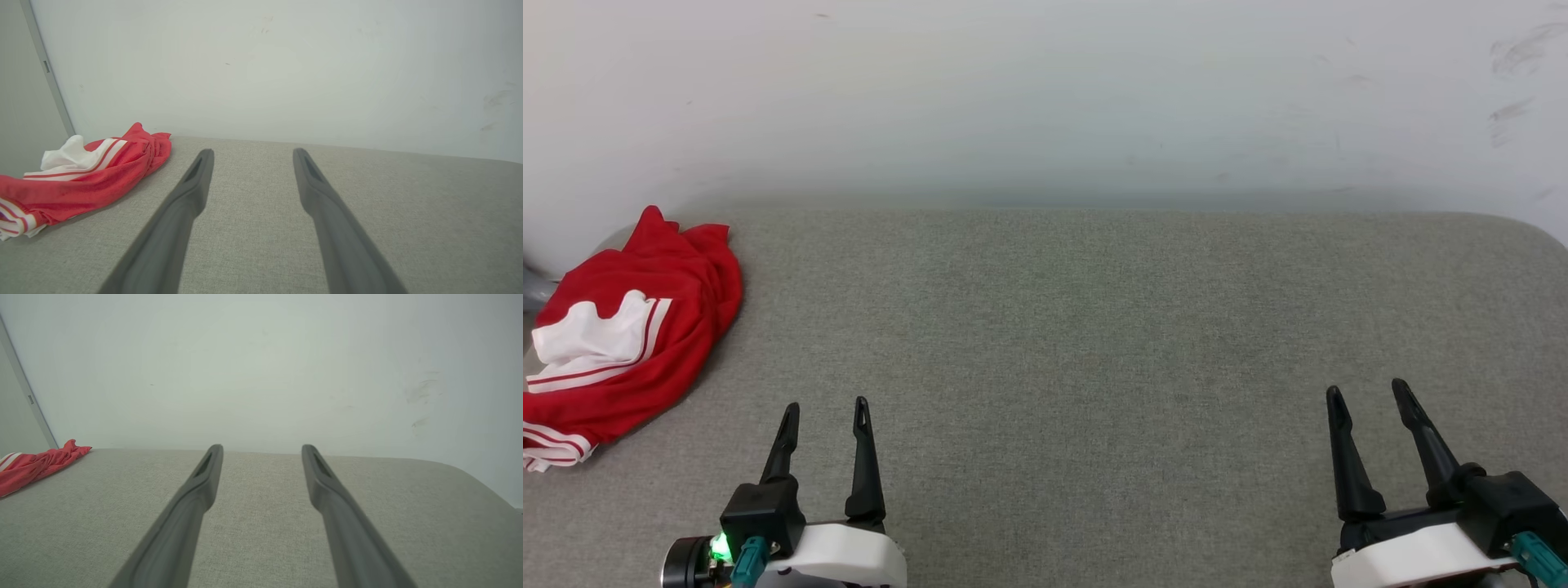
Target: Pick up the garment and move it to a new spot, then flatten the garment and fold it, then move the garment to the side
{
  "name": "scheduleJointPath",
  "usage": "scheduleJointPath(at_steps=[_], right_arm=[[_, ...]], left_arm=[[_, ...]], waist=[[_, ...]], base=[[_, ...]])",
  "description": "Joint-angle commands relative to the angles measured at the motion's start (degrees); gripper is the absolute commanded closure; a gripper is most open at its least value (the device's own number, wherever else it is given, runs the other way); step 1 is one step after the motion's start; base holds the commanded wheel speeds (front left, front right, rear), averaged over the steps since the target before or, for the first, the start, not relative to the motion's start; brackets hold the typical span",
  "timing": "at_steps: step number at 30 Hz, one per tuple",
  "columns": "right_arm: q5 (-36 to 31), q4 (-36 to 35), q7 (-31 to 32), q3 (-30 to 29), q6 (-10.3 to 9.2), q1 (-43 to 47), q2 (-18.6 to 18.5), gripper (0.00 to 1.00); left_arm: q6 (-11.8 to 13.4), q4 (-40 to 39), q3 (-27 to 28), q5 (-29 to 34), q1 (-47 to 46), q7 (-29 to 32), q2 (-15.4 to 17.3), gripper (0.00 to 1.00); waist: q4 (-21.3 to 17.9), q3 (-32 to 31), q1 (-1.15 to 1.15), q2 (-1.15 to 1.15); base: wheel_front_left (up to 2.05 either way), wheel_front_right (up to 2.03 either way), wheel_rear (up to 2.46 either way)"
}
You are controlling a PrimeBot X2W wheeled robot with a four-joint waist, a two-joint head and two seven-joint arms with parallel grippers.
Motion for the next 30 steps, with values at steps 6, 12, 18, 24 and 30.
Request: scheduleJointPath(at_steps=[6,12,18,24,30], right_arm=[[1.37,0.53,-0.16,-0.24,-0.04,0.23,0.06,0.0],[2.07,0.78,-0.16,-0.51,-0.04,0.36,0.06,0.0],[2.65,0.88,-0.16,-0.37,-0.04,0.62,0.05,0.0],[2.74,0.94,-0.15,-0.07,-0.04,0.81,0.05,0.0],[2.25,0.76,-0.15,0.2,-0.04,1.05,0.06,0.0]], left_arm=[[-0.33,0.31,0.34,-0.62,0.38,-0.29,0.09,0.0],[-0.38,0.64,0.23,-0.87,0.09,-0.29,0.09,0.0],[-0.22,0.83,0.47,-0.73,-0.67,-0.24,0.1,0.0],[-0.33,1.03,1.11,-0.82,-0.79,-0.24,0.08,0.0],[-0.32,1.27,1.93,-1.06,-0.74,-0.24,0.08,0.0]], waist=[[0.05,0.01,0.0,0.0],[0.66,0.05,0.0,0.0],[3.23,0.23,0.0,0.0],[7.17,0.49,0.0,0.0],[11.82,0.77,0.0,0.0]], base=[[0.0,0.0,0.0],[0.0,0.0,0.0],[0.0,0.0,0.0],[0.0,0.0,0.0],[0.0,0.0,0.0]])
